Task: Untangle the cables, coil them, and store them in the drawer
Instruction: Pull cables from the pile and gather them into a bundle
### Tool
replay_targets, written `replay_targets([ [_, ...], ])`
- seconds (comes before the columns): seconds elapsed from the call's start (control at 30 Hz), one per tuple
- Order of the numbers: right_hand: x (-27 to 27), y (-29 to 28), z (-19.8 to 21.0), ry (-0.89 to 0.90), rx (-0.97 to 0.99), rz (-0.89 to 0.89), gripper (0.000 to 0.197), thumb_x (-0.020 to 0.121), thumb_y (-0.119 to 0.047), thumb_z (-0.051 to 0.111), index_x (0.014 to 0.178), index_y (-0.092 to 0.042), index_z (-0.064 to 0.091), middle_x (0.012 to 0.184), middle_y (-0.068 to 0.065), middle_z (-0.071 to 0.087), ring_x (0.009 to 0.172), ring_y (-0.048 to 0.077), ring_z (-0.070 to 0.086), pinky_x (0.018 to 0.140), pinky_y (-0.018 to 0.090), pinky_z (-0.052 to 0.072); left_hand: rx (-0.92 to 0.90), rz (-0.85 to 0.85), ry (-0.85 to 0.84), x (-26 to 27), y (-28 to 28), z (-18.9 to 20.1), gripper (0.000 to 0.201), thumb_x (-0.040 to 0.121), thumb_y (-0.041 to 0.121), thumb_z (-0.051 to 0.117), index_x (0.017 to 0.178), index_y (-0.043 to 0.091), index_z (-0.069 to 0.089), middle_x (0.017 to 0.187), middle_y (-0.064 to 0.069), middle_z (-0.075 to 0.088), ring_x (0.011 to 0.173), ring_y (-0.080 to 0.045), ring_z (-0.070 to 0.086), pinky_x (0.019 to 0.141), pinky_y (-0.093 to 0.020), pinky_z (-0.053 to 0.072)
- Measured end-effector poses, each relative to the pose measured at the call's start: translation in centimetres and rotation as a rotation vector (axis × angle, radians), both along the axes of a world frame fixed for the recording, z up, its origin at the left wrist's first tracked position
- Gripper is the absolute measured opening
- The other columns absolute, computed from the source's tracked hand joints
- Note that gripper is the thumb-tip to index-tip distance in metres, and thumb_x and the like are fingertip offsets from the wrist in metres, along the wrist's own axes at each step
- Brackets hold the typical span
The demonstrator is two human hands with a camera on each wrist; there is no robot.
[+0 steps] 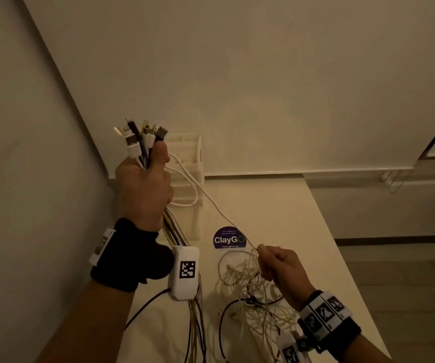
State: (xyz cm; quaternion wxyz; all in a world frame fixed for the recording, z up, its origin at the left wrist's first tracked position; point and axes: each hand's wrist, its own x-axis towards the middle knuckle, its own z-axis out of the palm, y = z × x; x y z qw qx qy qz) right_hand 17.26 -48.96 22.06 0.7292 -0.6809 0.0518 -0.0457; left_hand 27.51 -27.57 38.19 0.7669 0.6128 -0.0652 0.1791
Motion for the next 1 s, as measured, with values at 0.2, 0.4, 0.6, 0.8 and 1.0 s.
replay_targets([
  [0.2, 0.0, 1.0, 0.5, 0.005, 0.146, -0.061, 0.044, 0.089, -0.014, 0.06, 0.049, -0.014, 0.042, 0.053, 0.003, 0.029, 0.051, 0.017, 0.025, 0.055, 0.033, 0.025, 0.157, 0.147, -0.01, -1.2, 0.6, -1.0, 0.031, 0.089, 0.038, 0.063, 0.063, 0.024, 0.054, 0.043, 0.01, 0.044, 0.04, -0.014, 0.04, 0.048, -0.028, 0.037],
  [0.4, 0.7, 1.9, 4.1, -0.047, 0.351, -0.133, 0.041, 0.075, 0.003, 0.047, 0.045, -0.02, 0.029, 0.051, 0.0, 0.021, 0.052, 0.015, 0.015, 0.054, 0.035, 0.014, 0.41, 0.017, -0.093, -3.9, -0.9, -2.0, 0.008, 0.084, 0.015, 0.071, 0.089, 0.022, 0.068, 0.051, 0.019, 0.058, 0.047, 0.005, 0.05, 0.05, -0.006, 0.037],
  [0.6, 1.6, 3.0, 8.7, -0.193, 0.397, 0.009, 0.039, 0.073, -0.007, 0.058, 0.047, -0.015, 0.03, 0.051, 0.002, 0.018, 0.052, 0.018, 0.013, 0.05, 0.031, 0.02, 0.777, -0.374, -0.045, -6.0, -3.5, -5.7, 0.007, 0.086, 0.02, 0.069, 0.092, 0.019, 0.074, 0.07, 0.017, 0.066, 0.064, 0.009, 0.061, 0.058, -0.01, 0.043],
  [0.8, 1.5, 2.9, 8.1, -0.18, 0.228, 0.157, 0.03, 0.088, -0.023, 0.054, 0.064, -0.006, 0.06, 0.057, 0.009, 0.038, 0.052, 0.017, 0.031, 0.053, 0.03, 0.027, 0.591, -0.159, -0.107, -5.1, -2.0, -2.9, 0.029, 0.091, 0.019, 0.062, 0.064, 0.027, 0.057, 0.047, 0.017, 0.054, 0.046, 0.005, 0.049, 0.05, -0.01, 0.034],
  [1.0, 1.2, 3.5, 3.1, -0.083, -0.025, 0.091, 0.05, 0.085, -0.043, 0.057, 0.07, 0.004, 0.058, 0.061, 0.014, 0.044, 0.057, 0.02, 0.038, 0.058, 0.027, 0.033, 0.209, 0.038, -0.116, -2.5, 0.4, 0.4, 0.028, 0.088, 0.038, 0.062, 0.063, 0.027, 0.062, 0.043, 0.013, 0.048, 0.039, -0.007, 0.039, 0.046, -0.027, 0.032],
])
